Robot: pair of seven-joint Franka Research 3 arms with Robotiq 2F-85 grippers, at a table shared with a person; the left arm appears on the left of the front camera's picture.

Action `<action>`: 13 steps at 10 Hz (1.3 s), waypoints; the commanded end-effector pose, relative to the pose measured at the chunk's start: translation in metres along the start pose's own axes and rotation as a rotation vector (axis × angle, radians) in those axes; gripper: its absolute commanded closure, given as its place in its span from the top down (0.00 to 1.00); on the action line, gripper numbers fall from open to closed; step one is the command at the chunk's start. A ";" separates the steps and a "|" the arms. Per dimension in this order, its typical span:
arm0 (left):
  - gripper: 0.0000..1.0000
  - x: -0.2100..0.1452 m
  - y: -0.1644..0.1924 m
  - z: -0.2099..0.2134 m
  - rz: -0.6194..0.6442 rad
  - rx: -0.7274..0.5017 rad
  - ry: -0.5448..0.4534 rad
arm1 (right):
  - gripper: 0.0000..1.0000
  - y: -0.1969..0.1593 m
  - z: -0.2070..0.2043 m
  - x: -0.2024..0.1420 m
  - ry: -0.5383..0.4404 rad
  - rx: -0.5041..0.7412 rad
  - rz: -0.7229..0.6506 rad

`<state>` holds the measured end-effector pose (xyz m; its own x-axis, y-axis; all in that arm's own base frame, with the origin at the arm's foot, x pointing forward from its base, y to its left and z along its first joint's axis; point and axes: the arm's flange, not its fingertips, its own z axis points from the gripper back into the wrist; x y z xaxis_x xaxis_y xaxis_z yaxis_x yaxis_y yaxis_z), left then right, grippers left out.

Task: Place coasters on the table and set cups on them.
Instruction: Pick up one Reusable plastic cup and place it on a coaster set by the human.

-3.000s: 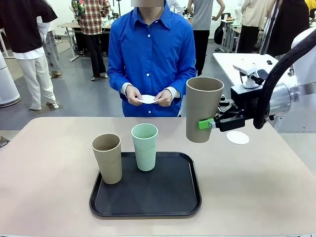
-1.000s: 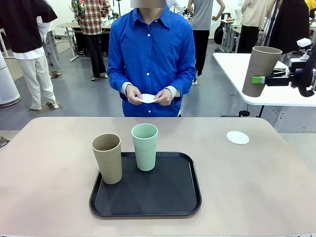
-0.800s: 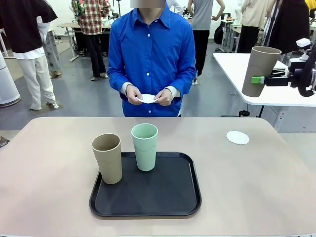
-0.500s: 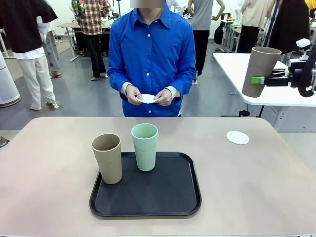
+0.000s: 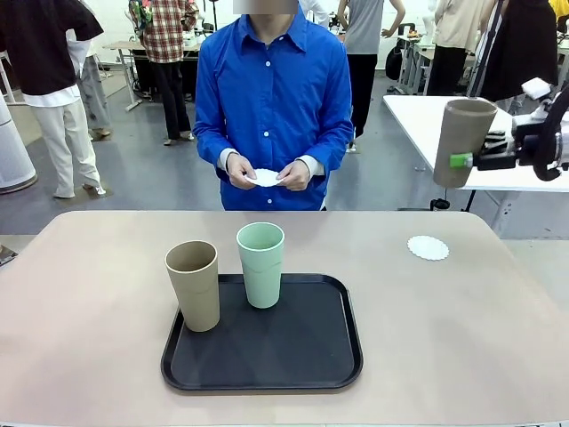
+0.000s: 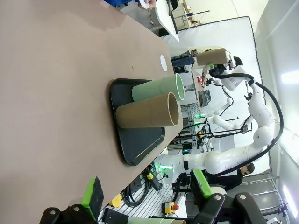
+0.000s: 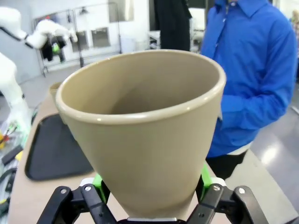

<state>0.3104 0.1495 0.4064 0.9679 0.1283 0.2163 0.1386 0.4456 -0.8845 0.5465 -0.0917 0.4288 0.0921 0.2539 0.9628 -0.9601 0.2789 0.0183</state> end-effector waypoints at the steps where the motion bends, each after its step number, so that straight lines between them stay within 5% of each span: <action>1: 1.00 0.000 0.000 0.002 -0.007 -0.017 -0.008 | 0.84 -0.029 -0.008 -0.019 0.048 0.071 0.071; 5: 1.00 0.000 0.000 0.002 -0.007 -0.017 -0.008 | 0.84 -0.063 -0.022 -0.064 -0.014 0.130 -0.033; 13: 1.00 0.000 0.000 0.002 -0.007 -0.017 -0.008 | 0.84 -0.070 -0.033 -0.121 -0.065 0.190 -0.125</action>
<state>0.3104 0.1495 0.4064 0.9679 0.1280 0.2161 0.1386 0.4455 -0.8845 0.6015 -0.1108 0.3016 0.2166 0.2012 0.9553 -0.9716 0.1398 0.1909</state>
